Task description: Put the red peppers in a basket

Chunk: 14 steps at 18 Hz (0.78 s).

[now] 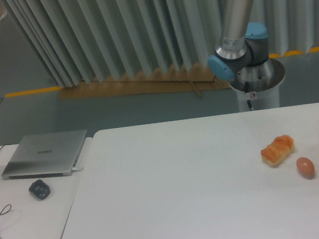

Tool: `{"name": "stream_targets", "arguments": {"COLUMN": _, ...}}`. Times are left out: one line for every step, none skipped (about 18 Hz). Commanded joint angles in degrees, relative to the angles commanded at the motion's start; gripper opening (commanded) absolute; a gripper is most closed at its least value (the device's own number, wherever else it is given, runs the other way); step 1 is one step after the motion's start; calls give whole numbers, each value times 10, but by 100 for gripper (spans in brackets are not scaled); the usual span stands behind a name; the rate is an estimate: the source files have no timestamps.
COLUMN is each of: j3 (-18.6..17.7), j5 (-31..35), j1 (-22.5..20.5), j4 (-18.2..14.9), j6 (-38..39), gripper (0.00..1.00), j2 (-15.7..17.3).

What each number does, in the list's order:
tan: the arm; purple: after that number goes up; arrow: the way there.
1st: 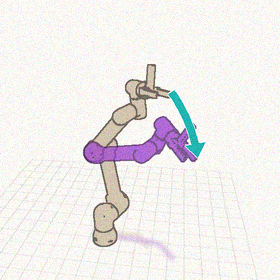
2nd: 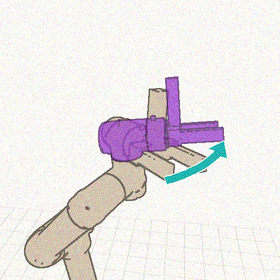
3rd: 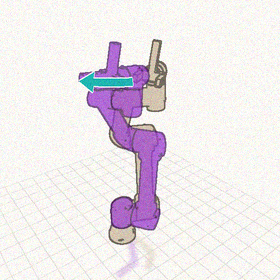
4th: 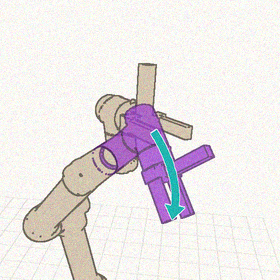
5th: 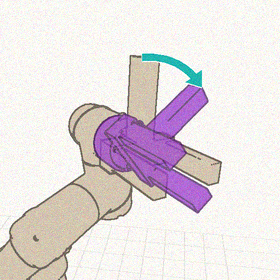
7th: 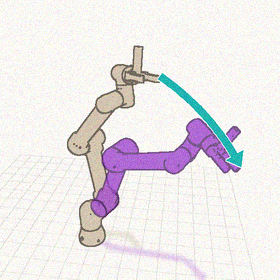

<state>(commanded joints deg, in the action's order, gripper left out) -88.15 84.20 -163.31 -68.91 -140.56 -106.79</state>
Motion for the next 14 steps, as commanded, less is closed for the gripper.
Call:
{"name": "stream_targets", "arguments": {"j3": -2, "j5": -1, "j1": 10, "j4": -1, "j6": 18, "gripper": 100, "j2": 1}}
{"name": "stream_targets", "arguments": {"j3": -2, "j5": -1, "j1": 21, "j4": -1, "j6": 38, "gripper": 100, "j2": 1}}
{"name": "stream_targets", "arguments": {"j3": -4, "j5": -5, "j1": 33, "j4": 0, "j6": 59, "gripper": 100, "j2": 2}}
{"name": "stream_targets", "arguments": {"j3": -4, "j5": -10, "j1": 45, "j4": 1, "j6": 84, "gripper": 100, "j2": 1}}
{"name": "stream_targets", "arguments": {"j3": -4, "j5": -10, "j1": 56, "j4": 2, "j6": 112, "gripper": 100, "j2": 1}}
{"name": "stream_targets", "arguments": {"j3": -4, "j5": -11, "j1": 69, "j4": 3, "j6": 141, "gripper": 100, "j2": 1}}
{"name": "stream_targets", "arguments": {"j3": -4, "j5": -10, "j1": 82, "j4": 3, "j6": 176, "gripper": 100, "j2": 1}}
{"name": "stream_targets", "arguments": {"j3": -4, "j5": -8, "j1": 93, "j4": 4, "j6": 214, "gripper": 100, "j2": 1}}
{"name": "stream_targets", "arguments": {"j3": -3, "j5": -7, "j1": 100, "j4": 5, "j6": 242, "gripper": 100, "j2": 1}}
{"name": "stream_targets", "arguments": {"j3": 2, "j5": -4, "j1": 102, "j4": 5, "j6": 252, "gripper": 100, "j2": 1}}
{"name": "stream_targets", "arguments": {"j3": 3, "j5": -4, "j1": 102, "j4": 5, "j6": 252, "gripper": 100, "j2": 0}}
{"name": "stream_targets", "arguments": {"j3": 3, "j5": -4, "j1": 102, "j4": 5, "j6": 252, "gripper": 100, "j2": -1}}
{"name": "stream_targets", "arguments": {"j3": 4, "j5": -4, "j1": 102, "j4": 5, "j6": 252, "gripper": 100, "j2": -1}}
{"name": "stream_targets", "arguments": {"j3": 8, "j5": -4, "j1": 102, "j4": 5, "j6": 252, "gripper": 100, "j2": -3}}
